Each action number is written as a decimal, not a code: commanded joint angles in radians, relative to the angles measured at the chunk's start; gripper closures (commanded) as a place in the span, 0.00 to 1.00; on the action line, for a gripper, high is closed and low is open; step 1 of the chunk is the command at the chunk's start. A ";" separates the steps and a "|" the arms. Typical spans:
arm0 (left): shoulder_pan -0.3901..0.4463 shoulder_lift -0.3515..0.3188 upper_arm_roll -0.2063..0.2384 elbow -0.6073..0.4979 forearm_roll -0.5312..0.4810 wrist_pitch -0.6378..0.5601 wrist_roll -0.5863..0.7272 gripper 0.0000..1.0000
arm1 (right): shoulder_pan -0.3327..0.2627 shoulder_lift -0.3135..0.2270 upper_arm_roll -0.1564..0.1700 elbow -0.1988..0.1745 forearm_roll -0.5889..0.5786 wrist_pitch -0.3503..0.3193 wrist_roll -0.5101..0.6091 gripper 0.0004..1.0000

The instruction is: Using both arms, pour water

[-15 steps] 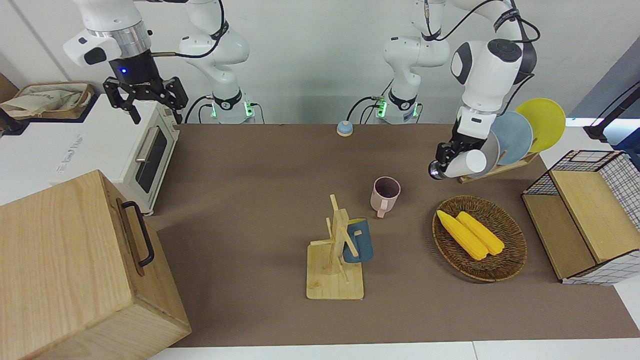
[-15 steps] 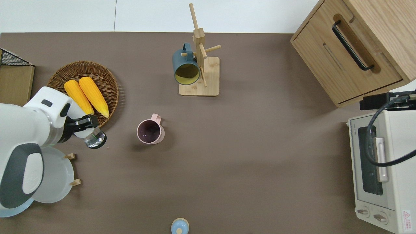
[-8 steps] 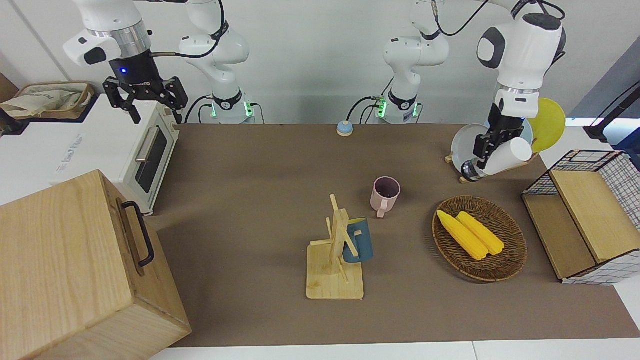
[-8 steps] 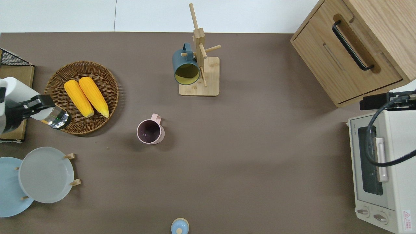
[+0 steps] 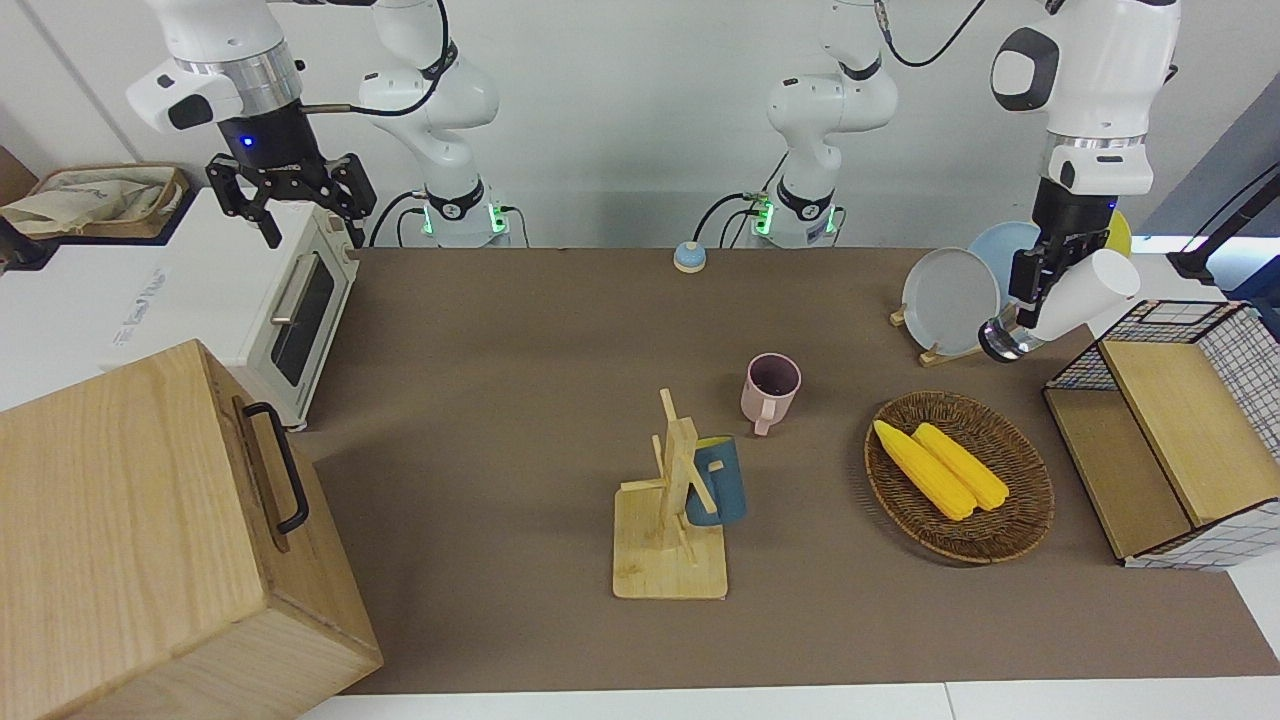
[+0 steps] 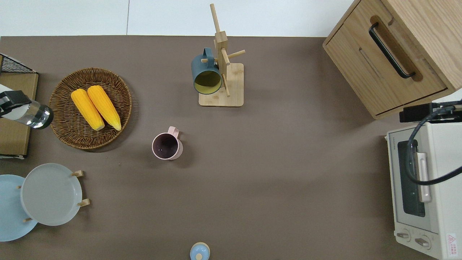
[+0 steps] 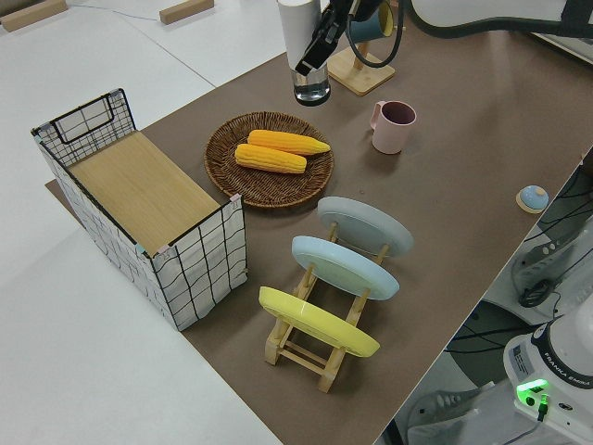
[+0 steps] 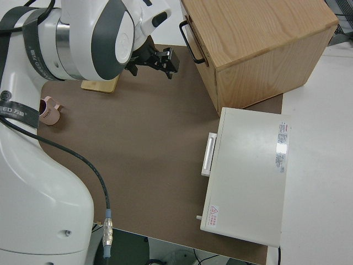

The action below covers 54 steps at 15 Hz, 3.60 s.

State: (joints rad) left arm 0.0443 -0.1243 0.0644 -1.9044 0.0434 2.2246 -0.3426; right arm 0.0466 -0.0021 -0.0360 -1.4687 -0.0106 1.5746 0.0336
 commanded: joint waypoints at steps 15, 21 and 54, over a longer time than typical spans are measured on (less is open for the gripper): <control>0.123 0.235 0.204 0.323 -0.220 0.010 0.611 1.00 | -0.010 0.007 0.004 0.013 0.020 -0.013 -0.015 0.02; 0.209 0.296 0.203 0.331 -0.345 0.017 0.830 1.00 | -0.010 0.007 0.004 0.013 0.020 -0.013 -0.015 0.02; 0.350 0.469 0.166 0.312 -0.777 0.112 1.421 0.00 | -0.010 0.007 0.004 0.013 0.020 -0.013 -0.015 0.02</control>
State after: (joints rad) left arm 0.3751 0.3241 0.2428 -1.6148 -0.7043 2.3395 1.0491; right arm 0.0466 -0.0020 -0.0360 -1.4687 -0.0106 1.5746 0.0336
